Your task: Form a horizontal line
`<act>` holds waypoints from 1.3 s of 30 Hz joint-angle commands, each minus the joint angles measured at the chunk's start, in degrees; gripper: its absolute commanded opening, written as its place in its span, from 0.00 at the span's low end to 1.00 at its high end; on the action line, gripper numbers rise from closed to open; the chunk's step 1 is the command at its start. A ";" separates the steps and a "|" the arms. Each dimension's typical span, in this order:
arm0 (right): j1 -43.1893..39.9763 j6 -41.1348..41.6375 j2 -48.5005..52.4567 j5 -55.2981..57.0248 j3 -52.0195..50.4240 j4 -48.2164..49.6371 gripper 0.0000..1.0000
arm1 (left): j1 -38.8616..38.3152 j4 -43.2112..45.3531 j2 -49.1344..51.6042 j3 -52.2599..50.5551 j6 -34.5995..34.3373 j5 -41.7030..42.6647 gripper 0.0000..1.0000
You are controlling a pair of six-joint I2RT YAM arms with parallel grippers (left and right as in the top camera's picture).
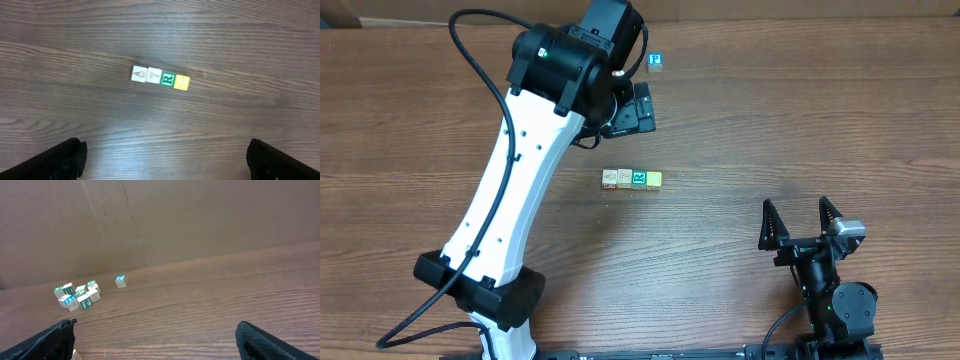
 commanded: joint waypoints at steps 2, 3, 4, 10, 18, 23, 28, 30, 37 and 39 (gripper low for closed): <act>-0.37 -0.09 -0.52 0.52 -0.59 0.11 1.00 | 0.81 1.18 -1.75 -2.75 1.11 -4.17 0.99; -0.37 -0.09 -0.52 0.52 -0.59 0.11 1.00 | 0.81 2.12 -2.21 -4.26 1.11 -4.92 0.99; -0.37 -0.09 -0.52 0.52 -0.59 0.11 1.00 | 0.81 3.48 -2.80 -6.21 1.11 -5.73 0.99; -0.37 -0.09 -0.52 0.52 -0.59 0.11 1.00 | 0.79 17.51 -8.46 -22.64 1.11 -6.91 0.99; -0.37 -0.09 -0.52 0.52 -0.59 0.11 1.00 | 0.79 32.96 -16.02 -40.76 1.09 -6.47 1.00; -0.37 -0.09 -0.52 0.52 -0.59 0.11 1.00 | 0.79 41.62 -19.80 -48.65 1.09 -5.53 0.99; -0.37 -0.09 -0.52 0.52 -0.59 0.11 1.00 | 0.79 50.62 -22.05 -53.81 1.03 -2.29 0.99; -0.37 -0.09 -0.52 0.52 -0.59 0.11 1.00 | 0.79 55.65 -22.84 -56.11 1.05 -0.85 1.00; -0.37 -0.09 -0.52 0.52 -0.59 0.11 1.00 | 0.79 64.46 -24.37 -62.88 1.09 -0.24 0.99; -0.37 -0.09 -0.52 0.52 -0.59 0.11 1.00 | 0.79 65.88 -25.03 -64.96 1.09 -0.28 1.00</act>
